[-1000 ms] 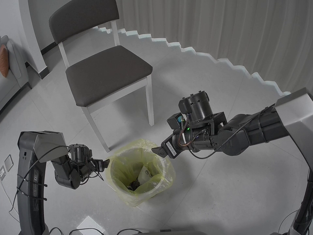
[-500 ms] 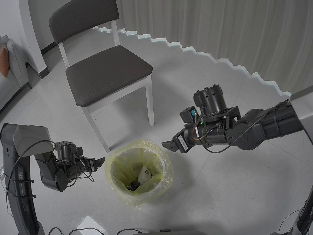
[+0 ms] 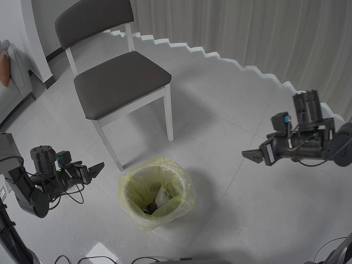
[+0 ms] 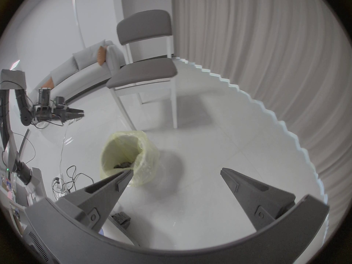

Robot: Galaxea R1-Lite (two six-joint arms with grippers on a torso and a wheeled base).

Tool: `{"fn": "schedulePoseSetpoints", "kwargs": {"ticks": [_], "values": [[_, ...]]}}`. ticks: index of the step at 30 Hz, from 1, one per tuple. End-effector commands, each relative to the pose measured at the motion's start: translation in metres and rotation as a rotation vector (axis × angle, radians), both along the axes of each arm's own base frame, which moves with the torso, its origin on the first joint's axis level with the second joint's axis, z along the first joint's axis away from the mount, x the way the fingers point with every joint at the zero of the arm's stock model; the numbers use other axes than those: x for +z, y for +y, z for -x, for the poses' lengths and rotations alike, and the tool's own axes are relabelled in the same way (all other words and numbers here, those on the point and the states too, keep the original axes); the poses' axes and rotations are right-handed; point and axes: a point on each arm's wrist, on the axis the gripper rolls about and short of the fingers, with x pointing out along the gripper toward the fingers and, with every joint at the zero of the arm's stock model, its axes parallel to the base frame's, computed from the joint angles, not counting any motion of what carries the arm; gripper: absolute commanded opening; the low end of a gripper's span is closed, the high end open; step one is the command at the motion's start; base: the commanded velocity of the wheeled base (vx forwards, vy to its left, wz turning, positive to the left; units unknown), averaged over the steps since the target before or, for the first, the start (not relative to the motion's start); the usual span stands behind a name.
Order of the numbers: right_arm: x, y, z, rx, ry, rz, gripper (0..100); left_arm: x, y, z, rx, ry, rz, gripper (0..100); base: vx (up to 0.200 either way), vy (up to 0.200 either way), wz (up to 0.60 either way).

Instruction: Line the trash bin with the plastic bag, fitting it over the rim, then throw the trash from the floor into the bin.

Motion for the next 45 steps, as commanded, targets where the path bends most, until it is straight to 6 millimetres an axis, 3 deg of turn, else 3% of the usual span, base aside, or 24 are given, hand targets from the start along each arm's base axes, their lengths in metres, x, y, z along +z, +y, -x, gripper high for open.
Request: {"fn": "schedulePoseSetpoints", "kwargs": {"ticks": [1, 3, 4, 7, 15, 18, 26, 32, 34, 36, 40, 45], "values": [[0.021, -0.063, 0.065, -0.150, -0.101, -0.043, 100, 0.050, 0.006, 0.044, -0.013, -0.155, 0.007, 100, 0.000, 0.000, 0.00], [0.022, -0.070, 0.075, -0.171, -0.113, -0.048, 100, 0.055, 0.007, 0.050, -0.013, -0.173, 0.010, 100, 0.000, 0.000, 0.00], [0.022, -0.083, 0.094, -0.207, -0.135, -0.057, 100, 0.061, 0.009, 0.061, -0.015, -0.196, 0.012, 100, 0.000, 0.000, 0.00], [0.020, -0.095, 0.123, -0.260, -0.168, -0.102, 100, 0.068, 0.011, 0.076, -0.023, -0.232, 0.014, 100, 0.000, 0.000, 0.00], [0.013, -0.107, 0.193, -0.308, -0.298, -0.213, 100, 0.085, 0.011, 0.109, -0.012, -0.311, 0.009, 100, 0.000, 0.000, 0.00], [0.008, -0.110, 0.211, -0.319, -0.338, -0.219, 100, 0.091, 0.010, 0.119, -0.013, -0.332, 0.009, 100, 0.000, 0.000, 0.00], [-0.017, -0.117, 0.266, -0.348, -0.401, -0.237, 100, 0.102, 0.004, 0.167, -0.022, -0.347, 0.009, 100, 0.000, 0.000, 0.00], [-0.047, -0.114, 0.303, -0.323, -0.462, -0.268, 100, 0.100, 0.001, 0.207, -0.020, -0.341, 0.010, 100, 0.000, 0.000, 0.00], [-0.049, -0.114, 0.305, -0.322, -0.463, -0.269, 100, 0.100, 0.001, 0.209, -0.020, -0.342, 0.010, 100, 0.000, 0.000, 0.00], [-0.069, -0.113, 0.316, -0.268, -0.459, -0.290, 100, 0.096, -0.001, 0.230, -0.013, -0.348, 0.046, 100, 0.000, 0.000, 0.00], [-0.093, -0.113, 0.310, -0.248, -0.400, -0.309, 100, 0.092, -0.003, 0.251, -0.013, -0.370, 0.076, 100, 0.000, 0.000, 0.00], [-0.095, -0.113, 0.307, -0.224, -0.416, -0.361, 100, 0.085, -0.005, 0.271, -0.011, -0.397, 0.076, 100, 0.000, 0.000, 0.00]]}}
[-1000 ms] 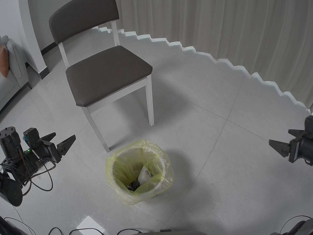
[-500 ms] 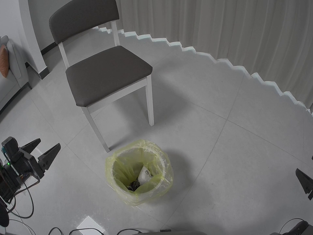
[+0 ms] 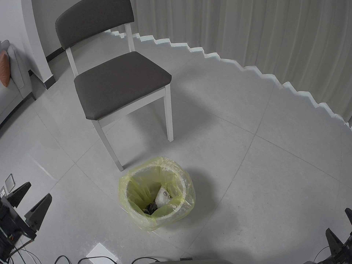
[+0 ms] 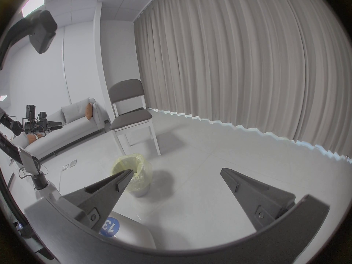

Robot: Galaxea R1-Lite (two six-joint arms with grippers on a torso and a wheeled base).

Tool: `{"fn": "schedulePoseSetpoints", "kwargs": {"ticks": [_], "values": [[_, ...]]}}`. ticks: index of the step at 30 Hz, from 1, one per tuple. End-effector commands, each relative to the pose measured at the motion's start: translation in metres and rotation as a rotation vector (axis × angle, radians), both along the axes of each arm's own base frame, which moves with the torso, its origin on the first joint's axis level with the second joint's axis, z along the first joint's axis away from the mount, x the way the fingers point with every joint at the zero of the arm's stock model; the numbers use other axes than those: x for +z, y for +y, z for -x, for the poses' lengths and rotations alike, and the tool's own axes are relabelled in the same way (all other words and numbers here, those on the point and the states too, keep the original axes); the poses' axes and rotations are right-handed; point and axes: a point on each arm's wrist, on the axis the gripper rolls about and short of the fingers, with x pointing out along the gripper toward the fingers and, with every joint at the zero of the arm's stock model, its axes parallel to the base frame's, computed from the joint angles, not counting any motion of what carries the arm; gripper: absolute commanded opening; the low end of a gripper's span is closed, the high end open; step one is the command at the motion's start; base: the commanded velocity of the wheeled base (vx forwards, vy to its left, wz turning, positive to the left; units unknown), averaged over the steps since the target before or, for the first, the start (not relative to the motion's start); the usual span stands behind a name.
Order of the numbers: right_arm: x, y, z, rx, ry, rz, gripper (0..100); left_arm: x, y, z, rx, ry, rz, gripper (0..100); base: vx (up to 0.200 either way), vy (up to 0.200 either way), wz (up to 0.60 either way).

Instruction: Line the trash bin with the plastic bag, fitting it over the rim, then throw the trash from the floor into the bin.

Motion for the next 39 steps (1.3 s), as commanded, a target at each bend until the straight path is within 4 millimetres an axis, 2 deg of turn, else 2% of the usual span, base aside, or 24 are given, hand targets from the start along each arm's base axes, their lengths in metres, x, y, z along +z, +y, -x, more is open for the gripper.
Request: {"fn": "schedulePoseSetpoints", "kwargs": {"ticks": [1, 5, 8, 11, 14, 21, 26, 36, 39], "values": [[-0.023, 0.001, -0.002, 0.034, -0.052, -0.012, 100, -0.008, -0.004, 0.043, 0.003, -0.136, 0.004, 100, 0.000, 0.000, 0.00], [-0.023, -0.001, -0.008, -0.022, -0.197, 0.061, 100, -0.017, -0.005, 0.062, -0.013, -0.191, -0.005, 100, 0.000, 0.000, 0.00], [-0.023, -0.001, -0.009, -0.055, -0.205, 0.119, 100, -0.030, -0.005, 0.075, -0.030, -0.215, -0.010, 100, 0.000, 0.000, 0.00], [-0.023, -0.002, -0.009, -0.076, -0.206, 0.140, 100, -0.044, -0.005, 0.071, -0.008, -0.171, -0.039, 100, 0.000, 0.000, 0.00], [-0.024, -0.003, -0.009, -0.134, -0.197, 0.160, 100, -0.068, -0.002, 0.063, 0.091, -0.125, -0.146, 100, 0.000, 0.000, 0.00], [-0.024, -0.004, -0.009, -0.159, -0.196, 0.145, 100, -0.069, 0.002, 0.063, 0.277, -0.112, -0.245, 100, 0.000, 0.000, 0.00], [-0.029, -0.005, -0.009, -0.214, -0.133, 0.096, 100, -0.070, 0.004, 0.063, 0.368, -0.096, -0.246, 100, 0.000, 0.000, 0.00], [-0.032, -0.005, -0.009, -0.241, -0.101, 0.058, 100, -0.072, 0.004, 0.069, 0.229, -0.130, -0.228, 100, 0.000, 0.000, 0.00], [-0.032, -0.005, -0.009, -0.237, -0.102, 0.053, 100, -0.078, 0.004, 0.069, 0.267, -0.111, -0.187, 100, 0.000, 0.000, 0.00]]}}
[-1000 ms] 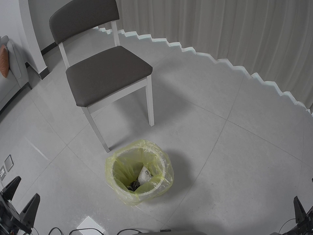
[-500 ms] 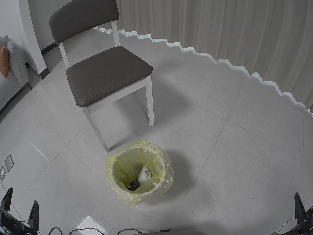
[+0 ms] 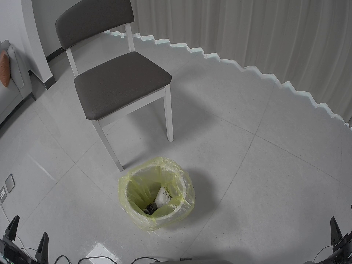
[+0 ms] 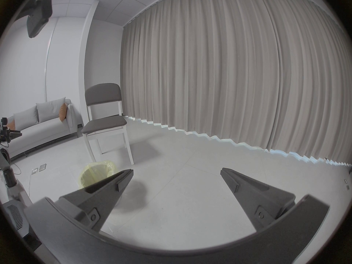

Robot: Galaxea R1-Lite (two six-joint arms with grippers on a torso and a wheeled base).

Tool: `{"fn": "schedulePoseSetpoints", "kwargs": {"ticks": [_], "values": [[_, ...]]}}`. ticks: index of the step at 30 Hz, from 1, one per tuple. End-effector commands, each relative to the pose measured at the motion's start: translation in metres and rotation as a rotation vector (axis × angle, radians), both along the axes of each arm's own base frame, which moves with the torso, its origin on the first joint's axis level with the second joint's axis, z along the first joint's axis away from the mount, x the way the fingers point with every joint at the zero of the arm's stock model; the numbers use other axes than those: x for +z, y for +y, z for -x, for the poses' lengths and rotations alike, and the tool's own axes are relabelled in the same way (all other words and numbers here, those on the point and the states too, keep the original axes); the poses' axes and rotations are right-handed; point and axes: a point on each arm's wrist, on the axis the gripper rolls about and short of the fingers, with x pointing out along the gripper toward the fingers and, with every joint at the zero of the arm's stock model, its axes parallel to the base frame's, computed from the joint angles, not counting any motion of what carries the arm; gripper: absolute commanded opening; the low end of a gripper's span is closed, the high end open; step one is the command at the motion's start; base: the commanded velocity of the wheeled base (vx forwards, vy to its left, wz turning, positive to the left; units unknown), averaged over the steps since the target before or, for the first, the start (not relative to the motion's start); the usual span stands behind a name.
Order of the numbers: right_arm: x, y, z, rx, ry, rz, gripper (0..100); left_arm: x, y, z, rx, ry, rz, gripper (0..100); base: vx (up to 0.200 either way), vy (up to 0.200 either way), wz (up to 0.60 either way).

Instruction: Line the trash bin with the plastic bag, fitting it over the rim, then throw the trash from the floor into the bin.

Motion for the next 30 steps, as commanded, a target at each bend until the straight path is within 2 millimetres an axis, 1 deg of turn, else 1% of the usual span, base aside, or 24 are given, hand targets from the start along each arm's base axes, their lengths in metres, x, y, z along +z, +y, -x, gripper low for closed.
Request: {"fn": "schedulePoseSetpoints", "kwargs": {"ticks": [1, 9, 15, 30], "values": [[-0.0047, 0.0000, -0.0006, 0.002, 0.010, 0.009, 100, -0.0059, 0.0009, 0.0008, 0.051, -0.003, 0.056, 100, 0.000, 0.000, 0.00], [-0.0044, 0.0008, -0.0006, 0.041, 0.007, 0.013, 100, -0.0059, 0.0007, 0.0008, 0.043, -0.003, 0.053, 100, 0.000, 0.000, 0.00], [-0.0046, 0.0000, -0.0008, 0.002, 0.008, -0.007, 100, -0.0059, 0.0008, 0.0008, 0.046, -0.003, 0.057, 100, 0.000, 0.000, 0.00], [-0.0046, -0.0001, -0.0008, -0.004, 0.008, -0.013, 100, -0.0059, 0.0007, 0.0008, 0.045, -0.003, 0.056, 100, 0.000, 0.000, 0.00]]}}
